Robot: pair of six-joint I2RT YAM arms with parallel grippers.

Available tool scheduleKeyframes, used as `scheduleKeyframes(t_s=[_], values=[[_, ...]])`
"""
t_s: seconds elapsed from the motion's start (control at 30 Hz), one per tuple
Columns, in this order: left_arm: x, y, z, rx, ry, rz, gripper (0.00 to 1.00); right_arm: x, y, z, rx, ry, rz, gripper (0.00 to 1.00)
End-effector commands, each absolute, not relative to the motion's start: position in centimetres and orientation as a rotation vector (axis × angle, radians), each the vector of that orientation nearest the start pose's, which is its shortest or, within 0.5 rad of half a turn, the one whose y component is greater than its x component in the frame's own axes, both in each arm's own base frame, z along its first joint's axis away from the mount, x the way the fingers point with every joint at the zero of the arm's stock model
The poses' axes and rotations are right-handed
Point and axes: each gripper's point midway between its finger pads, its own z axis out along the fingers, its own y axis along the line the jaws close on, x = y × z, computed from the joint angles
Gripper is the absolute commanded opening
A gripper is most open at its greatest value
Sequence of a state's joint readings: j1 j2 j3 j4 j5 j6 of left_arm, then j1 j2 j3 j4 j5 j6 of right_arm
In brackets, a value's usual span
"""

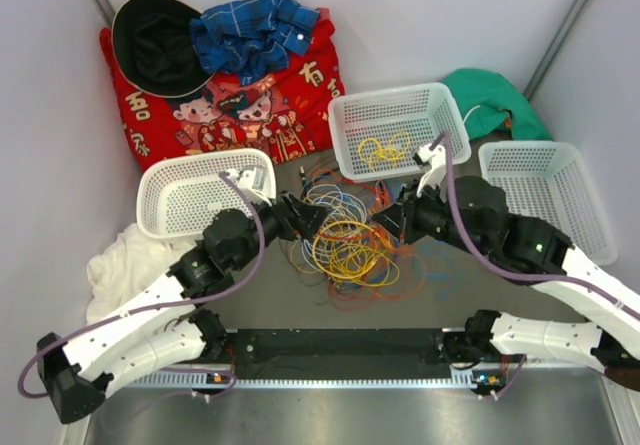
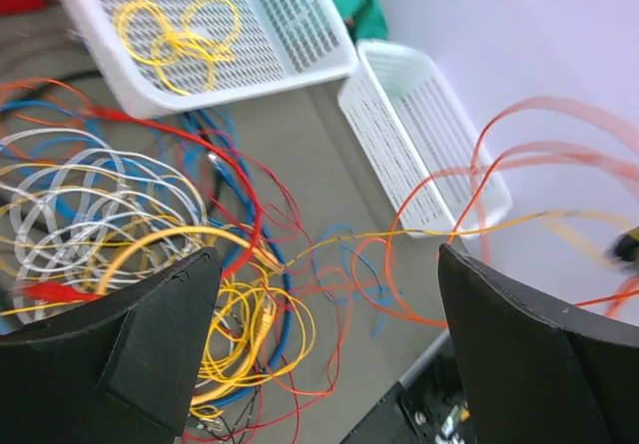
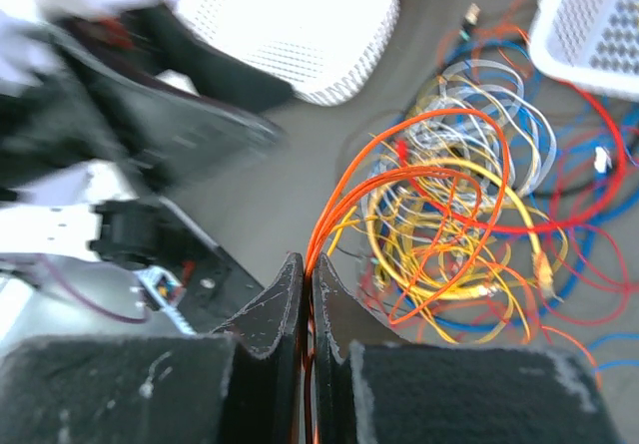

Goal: Untangle the cables

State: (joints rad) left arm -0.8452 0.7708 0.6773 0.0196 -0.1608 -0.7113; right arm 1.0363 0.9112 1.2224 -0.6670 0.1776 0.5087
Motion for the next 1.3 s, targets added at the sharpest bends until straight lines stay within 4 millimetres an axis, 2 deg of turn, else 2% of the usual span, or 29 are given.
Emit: scheduleKeyframes(t_s=[0.0,0.03,0.1,0.13,0.2,0.33,0.6,0.77,0.9,0.97,1.0,1.07,1.1,1.2,1.27], values=[[21.1,-27.6,29.1,0.117,1.661,-1.201,0.93,14.6,25.1,38.6,-0.405,1.874,0.991,0.0],[20.6,-28.4,28.5,0.161,1.671,-1.233,0.93,14.5,25.1,38.7,-0.409,1.876,0.997,0.0],[20.9,-28.8,27.9,0.171,1.662,-1.238,0.93,14.2,25.1,39.2,-0.4,1.874,1.02,0.0],[21.2,-29.2,26.9,0.191,1.683,-1.217,0.93,14.0,25.2,39.5,-0.405,1.869,1.038,0.0],[21.4,-29.8,26.3,0.223,1.69,-1.208,0.93,13.5,25.0,40.5,-0.401,1.851,1.07,0.0],[22.0,-31.0,24.9,0.296,1.705,-1.179,0.94,13.4,24.3,41.4,-0.387,1.848,1.064,0.0],[21.6,-30.1,23.1,0.321,1.589,-1.138,0.99,13.1,24.0,43.1,-0.375,1.824,1.086,0.0],[21.5,-31.4,22.7,0.39,1.557,-1.1,0.99,12.5,24.4,44.3,-0.389,1.808,1.14,0.0],[22.3,-33.3,22.3,0.429,1.545,-1.085,0.99,12.2,24.5,45.1,-0.397,1.791,1.166,0.0],[22.8,-34.1,22.8,0.434,1.529,-1.083,0.99,12.1,24.5,44.9,-0.397,1.8,1.165,0.0],[23.4,-34.6,21.9,0.437,1.552,-1.063,0.99,12.1,24.5,44.8,-0.398,1.804,1.166,0.0],[24.0,-35.3,22.4,0.442,1.53,-1.052,0.99,12.0,24.4,44.7,-0.397,1.81,1.168,0.0],[24.9,-35.3,21.8,0.417,1.547,-1.017,0.99,12.0,24.3,44.5,-0.394,1.812,1.167,0.0],[25.6,-36.2,22.6,0.413,1.524,-1.017,0.88,12.0,24.0,44.0,-0.384,1.824,1.155,0.0],[25.9,-36.4,23.1,0.412,1.516,-1.013,0.7,12.1,23.9,43.4,-0.38,1.836,1.143,0.0]])
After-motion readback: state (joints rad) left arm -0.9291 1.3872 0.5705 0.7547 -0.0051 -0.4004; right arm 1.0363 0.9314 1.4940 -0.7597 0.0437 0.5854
